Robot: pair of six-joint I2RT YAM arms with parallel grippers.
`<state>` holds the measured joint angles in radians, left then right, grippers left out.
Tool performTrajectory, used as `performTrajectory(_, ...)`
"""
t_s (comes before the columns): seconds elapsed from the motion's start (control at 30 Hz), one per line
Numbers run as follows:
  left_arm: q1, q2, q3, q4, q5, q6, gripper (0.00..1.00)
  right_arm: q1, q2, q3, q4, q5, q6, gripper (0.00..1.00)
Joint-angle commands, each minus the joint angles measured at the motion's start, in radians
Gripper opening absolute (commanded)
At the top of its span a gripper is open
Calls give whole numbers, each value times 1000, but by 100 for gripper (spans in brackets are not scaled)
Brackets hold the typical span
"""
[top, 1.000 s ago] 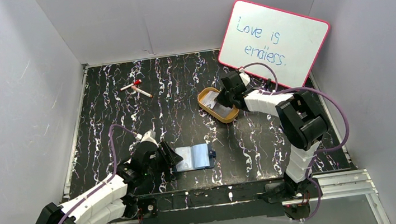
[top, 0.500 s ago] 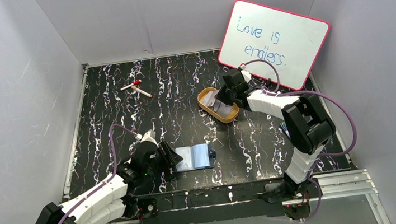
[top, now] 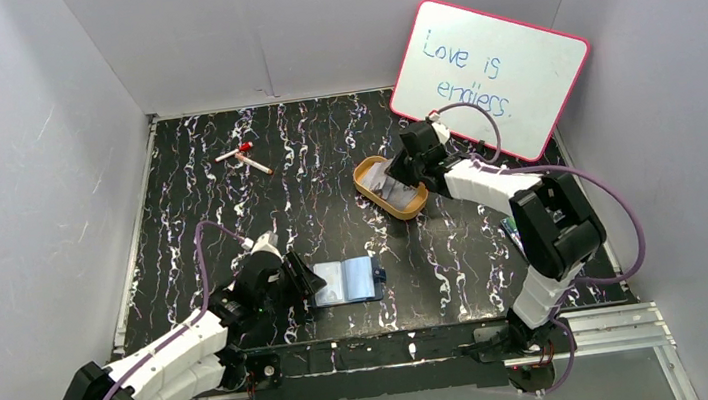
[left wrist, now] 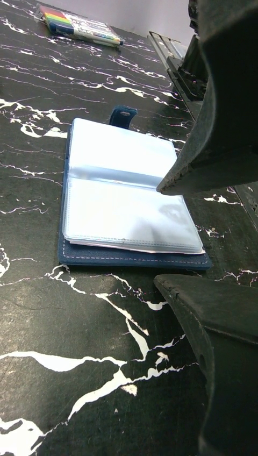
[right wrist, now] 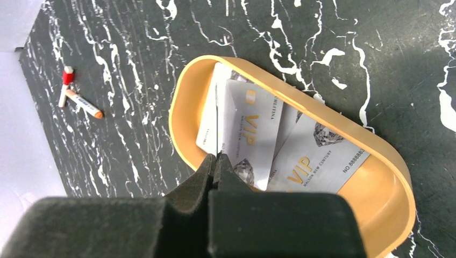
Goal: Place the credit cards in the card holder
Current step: Pick up the credit card from the storage box.
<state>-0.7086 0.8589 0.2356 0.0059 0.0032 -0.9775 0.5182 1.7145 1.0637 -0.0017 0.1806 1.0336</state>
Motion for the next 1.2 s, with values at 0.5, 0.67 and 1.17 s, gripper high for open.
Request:
performTrajectory(0.5, 6, -140, 137, -198, -155, -5, 55, -33, -424, -55, -83, -242, 64, 0)
performTrajectory(0.67, 6, -143, 193, -240, -192, -7, 56, -42, -474, -101, -40, -345, 174, 0)
performTrajectory(1.17, 6, -123, 297, -45, -154, 83, 67, -164, -560, -293, 146, -508, -2, 0)
